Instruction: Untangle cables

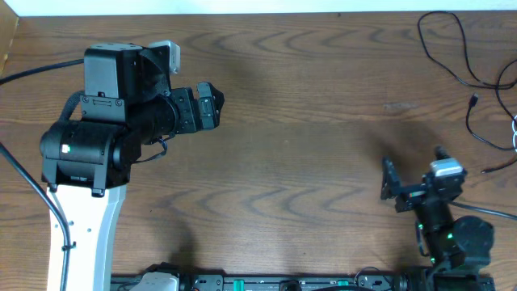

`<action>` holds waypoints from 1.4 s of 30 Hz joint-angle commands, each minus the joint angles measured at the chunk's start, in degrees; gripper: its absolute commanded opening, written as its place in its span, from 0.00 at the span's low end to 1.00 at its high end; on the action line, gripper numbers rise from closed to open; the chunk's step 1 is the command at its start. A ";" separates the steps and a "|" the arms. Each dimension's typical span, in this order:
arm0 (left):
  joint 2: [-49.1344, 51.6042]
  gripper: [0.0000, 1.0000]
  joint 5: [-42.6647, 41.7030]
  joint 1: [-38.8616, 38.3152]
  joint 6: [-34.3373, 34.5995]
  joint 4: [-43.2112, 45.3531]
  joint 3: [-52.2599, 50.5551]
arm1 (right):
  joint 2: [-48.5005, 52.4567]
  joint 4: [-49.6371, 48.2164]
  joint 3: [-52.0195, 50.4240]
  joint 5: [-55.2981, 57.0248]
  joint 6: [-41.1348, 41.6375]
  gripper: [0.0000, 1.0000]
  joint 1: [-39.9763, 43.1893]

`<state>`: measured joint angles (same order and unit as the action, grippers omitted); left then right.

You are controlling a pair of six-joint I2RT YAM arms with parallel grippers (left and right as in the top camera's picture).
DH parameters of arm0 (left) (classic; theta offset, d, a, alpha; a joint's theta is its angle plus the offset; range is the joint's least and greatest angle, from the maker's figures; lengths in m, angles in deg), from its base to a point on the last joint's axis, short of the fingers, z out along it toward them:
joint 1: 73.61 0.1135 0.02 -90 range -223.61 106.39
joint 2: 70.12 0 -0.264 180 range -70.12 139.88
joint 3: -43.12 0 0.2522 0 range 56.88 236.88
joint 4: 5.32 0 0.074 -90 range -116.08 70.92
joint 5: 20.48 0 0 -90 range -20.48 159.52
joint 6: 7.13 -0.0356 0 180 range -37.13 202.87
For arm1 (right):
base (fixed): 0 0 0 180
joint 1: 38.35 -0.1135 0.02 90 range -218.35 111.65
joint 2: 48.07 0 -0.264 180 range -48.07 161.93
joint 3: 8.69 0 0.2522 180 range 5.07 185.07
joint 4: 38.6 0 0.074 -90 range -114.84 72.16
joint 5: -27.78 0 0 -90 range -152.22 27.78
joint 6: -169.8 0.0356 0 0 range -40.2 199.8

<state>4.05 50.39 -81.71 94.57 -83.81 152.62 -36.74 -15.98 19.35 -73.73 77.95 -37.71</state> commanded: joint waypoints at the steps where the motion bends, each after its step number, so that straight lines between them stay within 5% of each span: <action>1: 0.11 0.98 0.52 0.02 -0.74 -0.17 0.59 | -5.22 -3.32 -6.27 -1.25 -2.80 0.99 -1.92; 19: 0.11 0.98 0.52 0.02 -0.74 -0.17 0.59 | -11.04 -4.57 -13.97 11.26 -2.51 0.99 -2.99; 42: 0.11 0.98 0.52 0.02 -0.74 -0.17 0.59 | -11.02 -4.59 -13.97 11.56 -2.51 0.99 -2.29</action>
<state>4.05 50.39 -81.71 94.57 -83.81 152.62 -47.14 -20.61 5.69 -62.62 76.16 -40.09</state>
